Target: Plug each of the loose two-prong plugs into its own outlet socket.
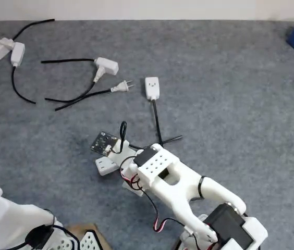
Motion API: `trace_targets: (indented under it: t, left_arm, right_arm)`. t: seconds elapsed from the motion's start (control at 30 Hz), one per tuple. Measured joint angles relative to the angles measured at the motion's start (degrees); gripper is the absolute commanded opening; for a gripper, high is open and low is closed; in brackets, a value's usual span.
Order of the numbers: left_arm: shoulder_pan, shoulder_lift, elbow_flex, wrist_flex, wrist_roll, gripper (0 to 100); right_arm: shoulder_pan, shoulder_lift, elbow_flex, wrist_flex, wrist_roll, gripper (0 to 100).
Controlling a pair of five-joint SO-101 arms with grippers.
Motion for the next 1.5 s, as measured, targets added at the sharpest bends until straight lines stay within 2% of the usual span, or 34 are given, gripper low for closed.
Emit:
trace_targets:
  t: [0.2, 0.5, 0.67, 0.77, 0.93, 1.03, 1.13, 1.37, 1.43, 1.5]
  left_arm:
    - [-0.97, 0.00, 0.00, 0.00, 0.00, 29]
    - [-1.41, 0.00, 0.00, 0.00, 0.00, 29]
    - [-1.41, 0.00, 0.00, 0.00, 0.00, 29]
    - [-1.23, -0.09, 0.00, 0.26, -0.88, 28]
    - [1.32, -7.91, 0.35, 9.14, -1.41, 28]
    - [6.68, -17.05, 3.69, 14.42, 0.53, 28]
    - [14.51, -29.01, 11.16, 15.56, 5.80, 28]
    - [42.55, -67.16, 27.43, 15.82, 25.67, 29]
    - [50.55, -77.10, 29.54, 16.26, 29.63, 32]
    - [55.47, -81.41, 31.12, 16.35, 32.18, 37]
  right_arm:
    - [-0.09, 0.00, 0.00, -0.35, -0.09, 0.2]
    - [0.00, 0.00, 0.26, 0.09, -0.18, 0.6]
    - [0.00, -0.88, 0.18, 10.99, -0.79, 0.6]
    - [0.00, -7.03, 0.09, 15.47, -3.25, 0.6]
    - [-0.09, -25.58, -1.93, 18.64, -4.13, 0.6]
    - [0.00, -35.34, 0.53, 15.82, -4.92, 0.6]
    - [1.67, -38.77, 2.81, 12.48, -6.86, 0.6]
    - [2.29, -40.26, 3.08, 11.43, -7.74, 0.6]
    - [2.37, -40.35, 3.08, 11.43, -7.74, 0.6]
    - [2.37, -40.35, 3.43, 11.43, -7.74, 0.6]
